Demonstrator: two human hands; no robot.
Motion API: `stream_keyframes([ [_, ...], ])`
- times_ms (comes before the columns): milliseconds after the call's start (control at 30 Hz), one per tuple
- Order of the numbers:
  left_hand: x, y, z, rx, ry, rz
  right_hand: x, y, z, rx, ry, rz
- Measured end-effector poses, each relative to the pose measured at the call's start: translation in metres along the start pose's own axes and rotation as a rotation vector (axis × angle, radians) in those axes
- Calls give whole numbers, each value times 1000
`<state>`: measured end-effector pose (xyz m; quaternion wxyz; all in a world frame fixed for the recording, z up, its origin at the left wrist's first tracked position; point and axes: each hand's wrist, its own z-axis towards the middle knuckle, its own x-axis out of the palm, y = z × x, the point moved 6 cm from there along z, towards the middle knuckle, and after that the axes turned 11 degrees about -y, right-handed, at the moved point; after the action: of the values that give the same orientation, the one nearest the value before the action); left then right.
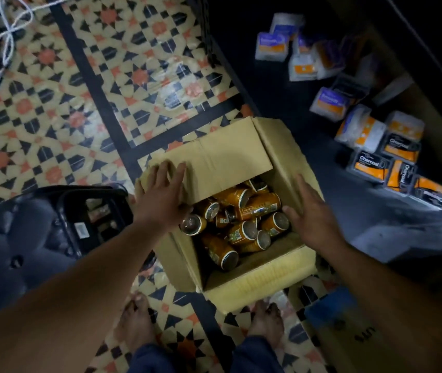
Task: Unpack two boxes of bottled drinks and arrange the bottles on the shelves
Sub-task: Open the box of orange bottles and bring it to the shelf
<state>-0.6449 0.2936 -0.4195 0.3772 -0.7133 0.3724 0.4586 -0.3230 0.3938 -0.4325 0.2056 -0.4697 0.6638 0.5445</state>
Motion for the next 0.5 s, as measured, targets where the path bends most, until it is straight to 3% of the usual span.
stream_keyframes([
  [167, -5, -7, 14, 203, 32, 66, 6, -19, -29, 72, -158, 39],
  [500, -75, 11, 3, 396, -191, -302, 23, 19, -89, 446, -322, 162],
])
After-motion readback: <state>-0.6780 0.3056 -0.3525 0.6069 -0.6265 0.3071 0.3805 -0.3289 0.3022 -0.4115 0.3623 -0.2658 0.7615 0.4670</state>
